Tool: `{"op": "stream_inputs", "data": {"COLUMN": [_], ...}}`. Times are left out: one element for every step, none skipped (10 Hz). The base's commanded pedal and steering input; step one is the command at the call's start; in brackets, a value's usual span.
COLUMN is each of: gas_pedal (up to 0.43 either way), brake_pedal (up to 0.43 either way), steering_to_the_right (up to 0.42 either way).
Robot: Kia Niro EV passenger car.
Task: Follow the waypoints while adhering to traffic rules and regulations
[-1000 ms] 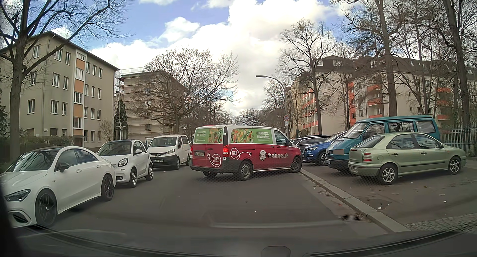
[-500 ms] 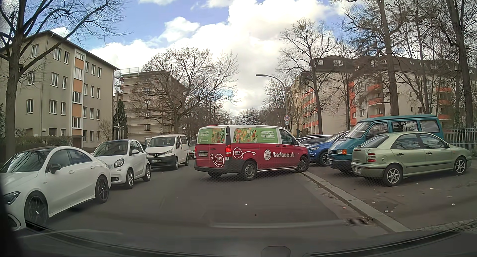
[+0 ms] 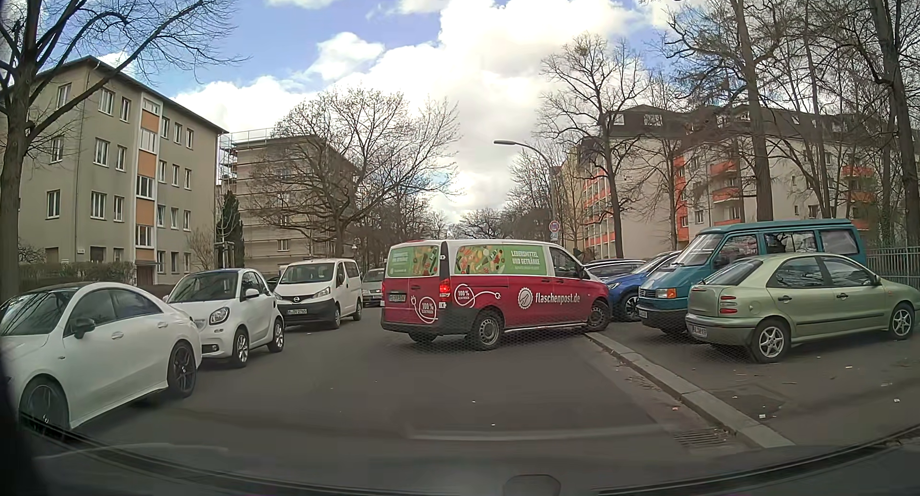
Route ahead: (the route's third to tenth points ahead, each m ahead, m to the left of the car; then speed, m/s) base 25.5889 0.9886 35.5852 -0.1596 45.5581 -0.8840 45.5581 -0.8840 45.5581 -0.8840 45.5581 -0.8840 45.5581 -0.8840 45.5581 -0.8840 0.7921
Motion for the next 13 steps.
{"op": "stream_inputs", "data": {"gas_pedal": [0.000, 0.000, 0.000, 0.000, 0.000, 0.000, 0.000, 0.000, 0.000, 0.000, 0.000, 0.000, 0.000], "brake_pedal": [0.220, 0.226, 0.232, 0.238, 0.244, 0.256, 0.256, 0.262, 0.262, 0.262, 0.262, 0.268, 0.274], "steering_to_the_right": [-0.003, -0.003, -0.003, -0.003, -0.003, -0.003, -0.003, -0.003, -0.003, -0.003, -0.003, -0.003, -0.003]}}
